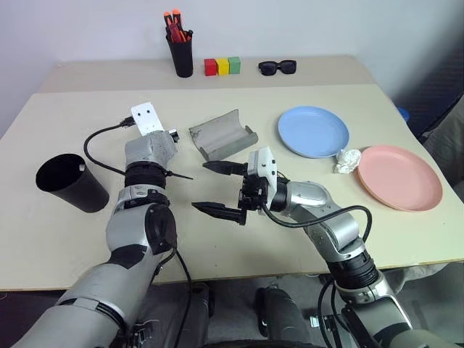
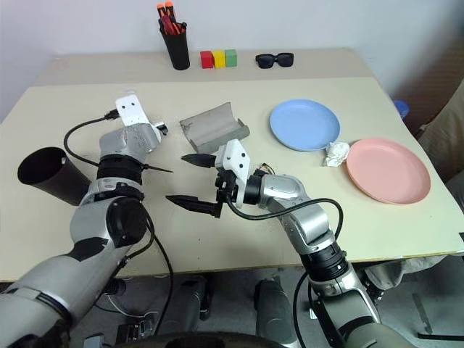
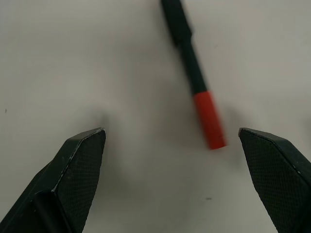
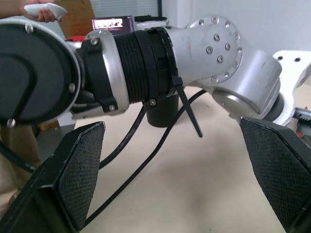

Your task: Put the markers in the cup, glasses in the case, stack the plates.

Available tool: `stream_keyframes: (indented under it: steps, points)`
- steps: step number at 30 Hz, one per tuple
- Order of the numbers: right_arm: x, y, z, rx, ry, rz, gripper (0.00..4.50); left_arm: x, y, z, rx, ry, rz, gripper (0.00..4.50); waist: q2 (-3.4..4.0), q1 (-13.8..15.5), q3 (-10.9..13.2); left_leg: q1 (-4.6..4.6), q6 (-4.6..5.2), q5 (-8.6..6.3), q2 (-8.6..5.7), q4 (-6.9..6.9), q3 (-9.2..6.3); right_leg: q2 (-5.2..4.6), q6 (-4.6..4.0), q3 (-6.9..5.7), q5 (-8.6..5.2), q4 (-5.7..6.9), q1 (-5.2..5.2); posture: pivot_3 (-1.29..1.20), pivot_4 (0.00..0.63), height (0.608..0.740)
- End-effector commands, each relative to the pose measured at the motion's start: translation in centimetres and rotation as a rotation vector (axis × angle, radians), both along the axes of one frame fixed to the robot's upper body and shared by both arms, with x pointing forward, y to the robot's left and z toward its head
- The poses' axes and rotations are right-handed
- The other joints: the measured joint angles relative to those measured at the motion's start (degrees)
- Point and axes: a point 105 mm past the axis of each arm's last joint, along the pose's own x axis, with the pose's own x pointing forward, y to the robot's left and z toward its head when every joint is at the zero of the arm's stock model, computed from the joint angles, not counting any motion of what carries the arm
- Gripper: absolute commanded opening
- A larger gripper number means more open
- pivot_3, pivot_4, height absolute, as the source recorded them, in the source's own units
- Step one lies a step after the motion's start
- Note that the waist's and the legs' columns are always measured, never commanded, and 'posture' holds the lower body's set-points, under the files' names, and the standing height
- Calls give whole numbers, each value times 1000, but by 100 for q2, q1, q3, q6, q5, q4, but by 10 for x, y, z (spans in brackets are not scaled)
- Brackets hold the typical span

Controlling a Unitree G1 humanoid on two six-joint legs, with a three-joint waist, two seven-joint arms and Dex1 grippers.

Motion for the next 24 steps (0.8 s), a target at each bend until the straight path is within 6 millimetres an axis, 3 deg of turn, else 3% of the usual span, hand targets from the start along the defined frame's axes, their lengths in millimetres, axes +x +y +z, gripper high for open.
stream_keyframes:
  steps: [1, 2, 6, 12, 13, 18, 21, 24]
  points:
    - [-5, 0, 10, 28, -34, 0, 4500, 7, -2, 11, -34, -37, -1, 4493, 0, 4, 0, 0, -1, 1, 0, 0, 0, 0, 1, 0, 1, 0, 1, 0, 150, 740]
    - [-6, 0, 10, 29, -32, -2, 4500, 7, -2, 9, -31, -34, -2, 4493, 0, 1, 0, 0, -2, 1, 0, 1, 1, 0, 3, 0, 2, 0, 1, 0, 150, 740]
    - [-5, 0, 10, 32, -28, -9, 4500, 8, -2, 7, -34, -23, -5, 3345, 0, 4, 0, 2, -2, 1, 0, 0, 1, -1, 3, 0, 3, 1, 1, 0, 150, 740]
    - [-5, 0, 10, 35, -27, -7, 4500, 8, 1, 7, -16, -11, -1, 218, 0, 25, 0, 1, -3, 1, -3, 2, 1, -3, 6, 0, 4, 0, 4, 0, 150, 740]
    - [-5, 1, 10, 36, -27, -5, 4500, 8, 1, 7, -18, -13, 0, 43, 0, 24, 0, 1, -3, 1, -3, 2, 1, -3, 6, 0, 4, 0, 4, 0, 150, 740]
    - [-6, 1, 11, 37, -27, -1, 4500, 13, 1, 21, 69, -111, -18, 43, 0, 16, 0, 1, -3, 1, -3, 2, 1, -3, 7, 0, 5, 1, 3, 0, 150, 740]
    - [-6, 0, 11, 36, -28, -1, 4500, 14, -9, 32, 138, -171, -72, 43, 0, 8, 0, -1, -3, 1, -3, 2, 2, -3, 6, 0, 5, 0, 3, 0, 150, 740]
    - [-5, -2, 10, 29, -29, -9, 4500, 0, -28, 31, 107, -130, -116, 43, 0, -8, 0, -2, -3, 1, -2, 0, 2, -3, 6, 2, 5, 1, 0, 0, 150, 740]
